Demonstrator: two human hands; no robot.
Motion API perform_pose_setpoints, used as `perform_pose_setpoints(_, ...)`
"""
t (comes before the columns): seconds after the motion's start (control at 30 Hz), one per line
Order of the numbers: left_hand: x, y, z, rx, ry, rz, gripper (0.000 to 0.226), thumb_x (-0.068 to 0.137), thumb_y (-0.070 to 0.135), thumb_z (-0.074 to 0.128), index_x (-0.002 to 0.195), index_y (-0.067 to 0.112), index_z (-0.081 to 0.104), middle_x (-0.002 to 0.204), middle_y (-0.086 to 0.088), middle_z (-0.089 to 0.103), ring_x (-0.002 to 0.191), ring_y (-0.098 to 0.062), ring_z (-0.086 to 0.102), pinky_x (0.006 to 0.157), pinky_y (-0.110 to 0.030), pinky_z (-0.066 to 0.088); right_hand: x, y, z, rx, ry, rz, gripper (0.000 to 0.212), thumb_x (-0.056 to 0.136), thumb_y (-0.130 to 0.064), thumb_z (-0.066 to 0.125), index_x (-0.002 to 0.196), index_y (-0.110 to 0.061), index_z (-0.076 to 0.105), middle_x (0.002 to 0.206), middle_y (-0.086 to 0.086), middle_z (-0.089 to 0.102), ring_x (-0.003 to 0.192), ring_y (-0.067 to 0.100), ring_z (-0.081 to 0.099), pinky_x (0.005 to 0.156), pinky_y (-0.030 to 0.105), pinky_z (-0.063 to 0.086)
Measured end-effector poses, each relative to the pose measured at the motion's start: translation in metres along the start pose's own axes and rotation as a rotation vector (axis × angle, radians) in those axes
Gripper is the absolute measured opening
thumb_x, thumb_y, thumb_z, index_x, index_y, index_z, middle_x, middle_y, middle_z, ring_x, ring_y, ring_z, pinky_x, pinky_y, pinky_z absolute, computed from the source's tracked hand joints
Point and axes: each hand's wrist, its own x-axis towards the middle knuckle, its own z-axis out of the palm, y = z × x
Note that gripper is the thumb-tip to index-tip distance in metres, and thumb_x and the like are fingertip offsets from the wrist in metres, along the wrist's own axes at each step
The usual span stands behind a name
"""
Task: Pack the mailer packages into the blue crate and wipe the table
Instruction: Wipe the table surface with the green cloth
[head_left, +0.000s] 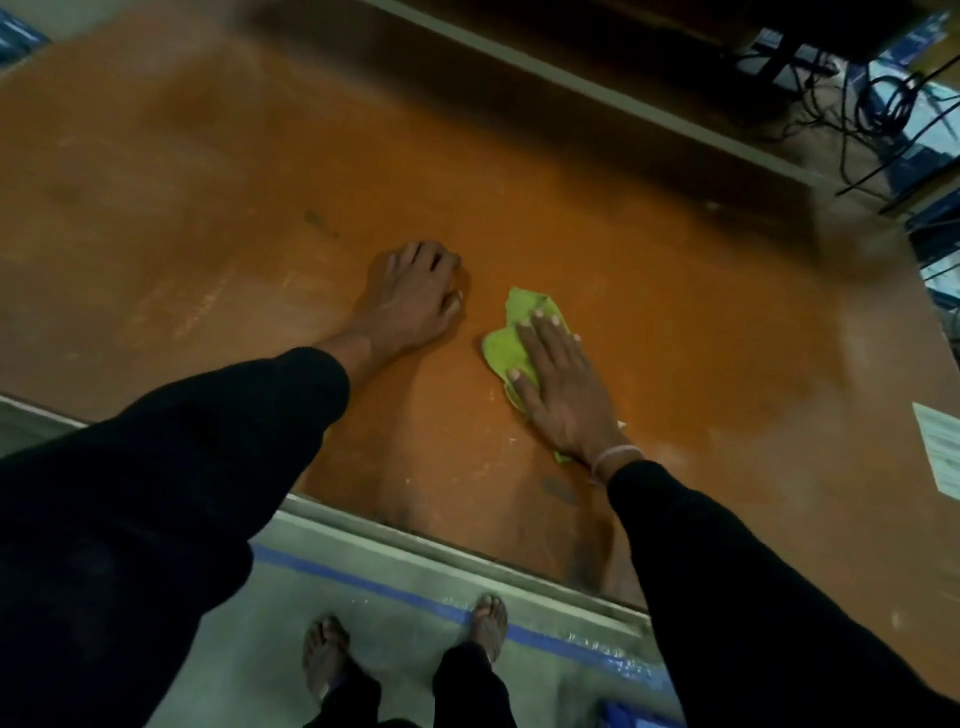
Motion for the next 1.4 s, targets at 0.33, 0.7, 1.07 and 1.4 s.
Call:
perform_pose_setpoints(0.33, -0.034, -0.087, -0.021, 0.026, -0.018, -0.068, 0.047, 0.101, 0.044, 0.035, 0.131, 0.011, 0.049, 0.134, -0.013, 0.046, 0.120, -0.036, 0.041, 0.093, -0.052, 0.034, -0.057, -0.102, -0.004, 0.035, -0.054, -0.196, 0.062, 0.106, -0.049, 0.029, 0.161, -0.022, 0.014, 0.169, 0.001, 0.003, 0.155, 0.017, -0.004, 0.126, 0.044, 0.007)
perform_pose_setpoints(0.7, -0.038, -0.084, -0.024, 0.018, -0.003, -0.076, 0.046, 0.099, 0.042, 0.038, 0.127, 0.008, 0.051, 0.132, -0.016, 0.046, 0.119, -0.037, 0.042, 0.095, -0.052, 0.035, -0.078, -0.140, 0.001, 0.029, -0.044, -0.162, 0.063, 0.106, -0.047, 0.032, 0.161, -0.022, 0.013, 0.169, 0.001, 0.003, 0.155, 0.017, -0.004, 0.125, 0.045, 0.009)
perform_pose_setpoints(1.07, -0.033, -0.084, -0.022, 0.014, 0.016, -0.080, 0.045, 0.100, 0.041, 0.042, 0.129, 0.008, 0.053, 0.134, -0.018, 0.047, 0.120, -0.038, 0.042, 0.096, -0.052, 0.035, -0.023, -0.108, 0.008, -0.004, -0.013, -0.131, 0.062, 0.106, -0.051, 0.027, 0.160, -0.023, 0.015, 0.169, 0.001, 0.005, 0.156, 0.017, -0.002, 0.125, 0.046, 0.009)
perform_pose_setpoints(1.4, -0.028, -0.088, -0.021, 0.049, -0.015, -0.047, 0.046, 0.099, 0.044, 0.041, 0.127, 0.010, 0.053, 0.129, -0.017, 0.047, 0.115, -0.038, 0.043, 0.092, -0.053, 0.036, 0.032, -0.081, 0.005, -0.002, -0.019, -0.121, 0.063, 0.106, -0.054, 0.022, 0.160, -0.023, 0.014, 0.168, 0.001, 0.007, 0.156, 0.018, 0.001, 0.126, 0.044, 0.006)
